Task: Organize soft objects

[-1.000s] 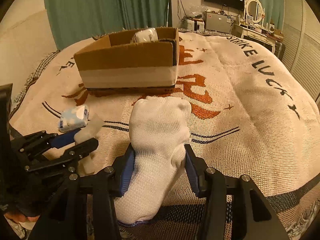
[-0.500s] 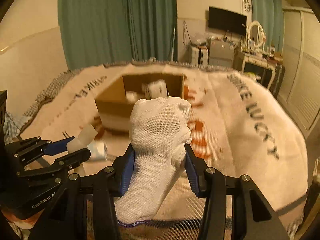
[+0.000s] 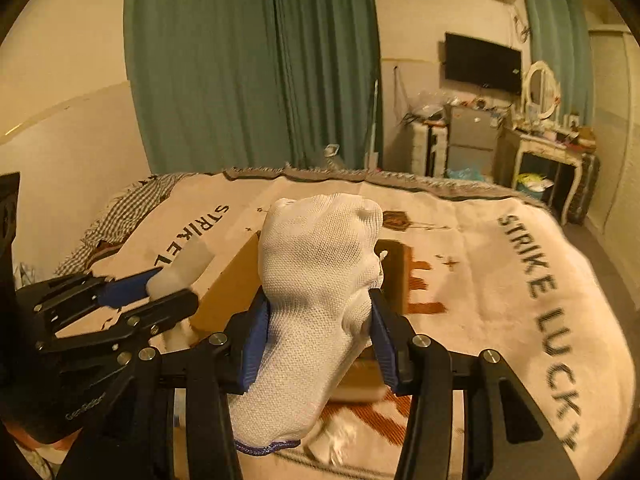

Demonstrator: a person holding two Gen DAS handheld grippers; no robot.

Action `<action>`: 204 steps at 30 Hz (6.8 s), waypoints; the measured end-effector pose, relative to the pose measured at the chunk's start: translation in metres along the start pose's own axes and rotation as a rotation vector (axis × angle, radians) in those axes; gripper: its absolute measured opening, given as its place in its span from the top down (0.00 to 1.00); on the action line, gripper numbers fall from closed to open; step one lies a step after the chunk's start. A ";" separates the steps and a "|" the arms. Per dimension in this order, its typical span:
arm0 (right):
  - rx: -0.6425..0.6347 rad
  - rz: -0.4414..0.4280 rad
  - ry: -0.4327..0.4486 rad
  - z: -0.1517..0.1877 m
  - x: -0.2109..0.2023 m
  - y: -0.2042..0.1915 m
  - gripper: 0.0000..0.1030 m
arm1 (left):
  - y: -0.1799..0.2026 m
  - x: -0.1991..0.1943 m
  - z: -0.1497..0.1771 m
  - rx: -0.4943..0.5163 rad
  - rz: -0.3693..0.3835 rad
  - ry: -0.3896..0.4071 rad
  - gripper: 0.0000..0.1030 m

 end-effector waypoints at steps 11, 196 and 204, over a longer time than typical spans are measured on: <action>-0.029 0.005 -0.114 0.003 0.101 0.018 0.55 | -0.006 0.070 0.002 0.033 -0.021 -0.064 0.70; -0.090 0.124 0.482 -0.021 -0.246 -0.080 0.00 | -0.011 -0.250 -0.010 -0.066 -0.190 0.582 0.05; -0.064 0.169 0.372 0.029 -0.169 -0.061 0.00 | -0.018 -0.178 0.039 -0.067 -0.238 0.434 0.06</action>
Point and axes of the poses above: each gripper's, at about its wrist camera, not at the fingertips, and x roughly the way its jaws point, y to its right, z to its underside, the point moved 2 cm from there along x, roughly the way its jaws point, and after that the axes turned 5 degrees about -z, right-handed, at the moved point
